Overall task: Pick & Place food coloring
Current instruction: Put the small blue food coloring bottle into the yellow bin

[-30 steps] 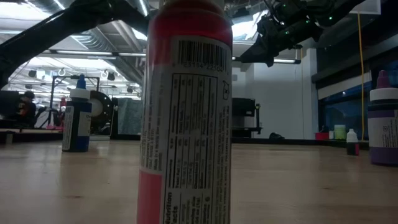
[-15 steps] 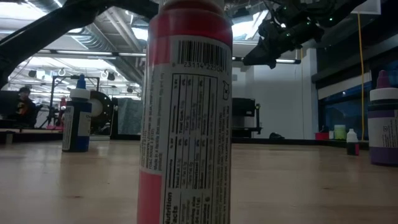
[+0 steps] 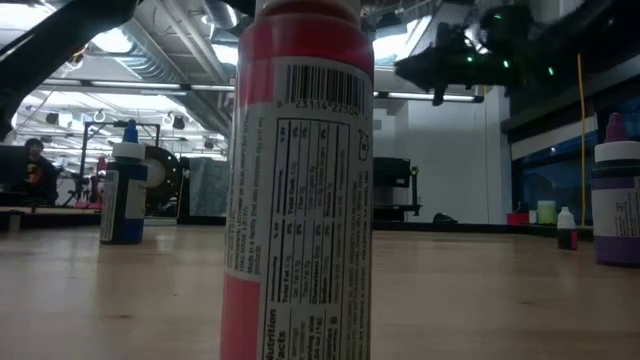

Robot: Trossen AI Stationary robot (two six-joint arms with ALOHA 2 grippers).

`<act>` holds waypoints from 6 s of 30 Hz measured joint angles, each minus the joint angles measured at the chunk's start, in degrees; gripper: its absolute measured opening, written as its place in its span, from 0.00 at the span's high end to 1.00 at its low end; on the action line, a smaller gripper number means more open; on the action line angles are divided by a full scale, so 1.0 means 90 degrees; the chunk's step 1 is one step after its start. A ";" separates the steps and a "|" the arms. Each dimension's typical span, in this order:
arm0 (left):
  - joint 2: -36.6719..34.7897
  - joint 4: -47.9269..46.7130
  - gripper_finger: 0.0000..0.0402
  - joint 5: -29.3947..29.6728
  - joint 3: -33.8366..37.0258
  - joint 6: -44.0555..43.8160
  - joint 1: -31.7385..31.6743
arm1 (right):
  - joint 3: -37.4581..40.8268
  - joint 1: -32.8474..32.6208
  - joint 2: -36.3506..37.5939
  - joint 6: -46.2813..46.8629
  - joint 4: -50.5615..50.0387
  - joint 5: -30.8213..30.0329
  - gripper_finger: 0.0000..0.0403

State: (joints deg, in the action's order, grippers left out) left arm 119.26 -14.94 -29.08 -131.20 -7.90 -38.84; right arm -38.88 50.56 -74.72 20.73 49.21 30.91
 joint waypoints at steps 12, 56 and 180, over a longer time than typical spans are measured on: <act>-0.0002 0.2689 0.84 -0.0245 0.0570 -0.0907 0.0431 | -0.0327 0.0155 -0.1842 0.2554 0.4481 -0.0104 0.61; 0.0661 0.5970 0.84 0.1279 0.0787 -0.2440 0.0892 | -0.1828 0.0029 -0.1775 0.1516 0.4531 0.0181 0.57; -0.0847 0.0956 0.76 -0.0264 0.0787 0.0317 0.0497 | -0.2201 0.0297 -0.0981 0.1082 -0.1151 0.4710 0.95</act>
State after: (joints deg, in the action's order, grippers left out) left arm 111.64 -6.34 -31.46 -124.11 -5.05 -34.36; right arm -58.69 53.23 -83.55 30.47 38.85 73.31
